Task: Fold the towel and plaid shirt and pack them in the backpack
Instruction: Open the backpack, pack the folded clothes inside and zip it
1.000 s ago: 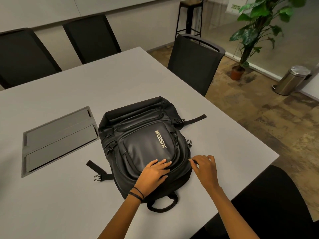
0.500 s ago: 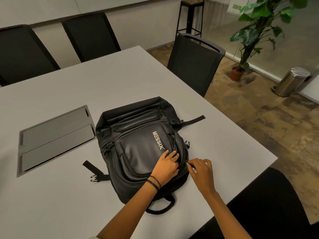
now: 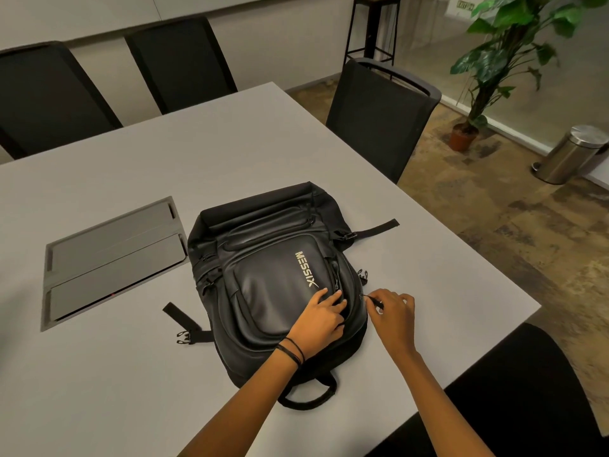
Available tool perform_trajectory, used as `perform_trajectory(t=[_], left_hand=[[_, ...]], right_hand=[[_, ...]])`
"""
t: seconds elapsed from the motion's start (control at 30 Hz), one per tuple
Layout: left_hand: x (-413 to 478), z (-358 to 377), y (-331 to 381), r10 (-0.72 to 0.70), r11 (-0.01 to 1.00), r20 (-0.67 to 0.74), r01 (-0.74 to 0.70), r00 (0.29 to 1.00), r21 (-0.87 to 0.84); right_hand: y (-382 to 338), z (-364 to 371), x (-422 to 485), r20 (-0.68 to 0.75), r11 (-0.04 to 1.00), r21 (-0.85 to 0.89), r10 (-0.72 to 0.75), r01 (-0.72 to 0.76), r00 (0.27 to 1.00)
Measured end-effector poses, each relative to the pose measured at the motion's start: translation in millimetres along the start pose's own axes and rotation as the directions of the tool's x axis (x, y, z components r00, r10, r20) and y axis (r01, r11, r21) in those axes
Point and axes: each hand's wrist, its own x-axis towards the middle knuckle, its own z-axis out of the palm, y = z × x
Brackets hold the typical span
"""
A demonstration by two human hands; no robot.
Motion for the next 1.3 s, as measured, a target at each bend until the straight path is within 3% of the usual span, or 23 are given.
perform_trajectory(t=[0.3,0.43,0.6,0.7,0.87,1.3], left_hand=[[-5.1,3.3,-0.9,0.029,0.999,-0.037,-0.028,0.999,0.018],[-0.4,-2.8,-5.4,0.022,0.992,-0.061,-0.029,0.998,-0.123],[17.1,-10.2,-3.5,-0.143,0.971,-0.177,0.103,0.974,-0.215],[33.7,-4.0,5.3,-0.305,0.946,-0.091,0.291,0.948,-0.144],[53.4,-4.9,21.3,-0.45,0.893,0.137,0.45,0.883,0.029],[66.1,-4.4,31.0,-0.488,0.872,0.247,0.458,0.837,0.173]], right_hand=[[-0.9,9.0,30.4,0.042,1.0,0.005,0.022,-0.022,0.999],[3.1,8.1,38.9,0.116,0.999,0.045,-0.008,0.003,0.993],[9.2,5.6,47.5,0.249,0.989,0.146,-0.064,0.028,0.966],[11.0,5.7,50.0,0.268,0.988,0.152,-0.065,0.024,0.961],[12.7,7.6,48.6,0.268,0.99,0.142,-0.057,0.019,0.962],[7.3,14.2,45.4,0.195,1.0,0.014,0.009,-0.012,0.981]])
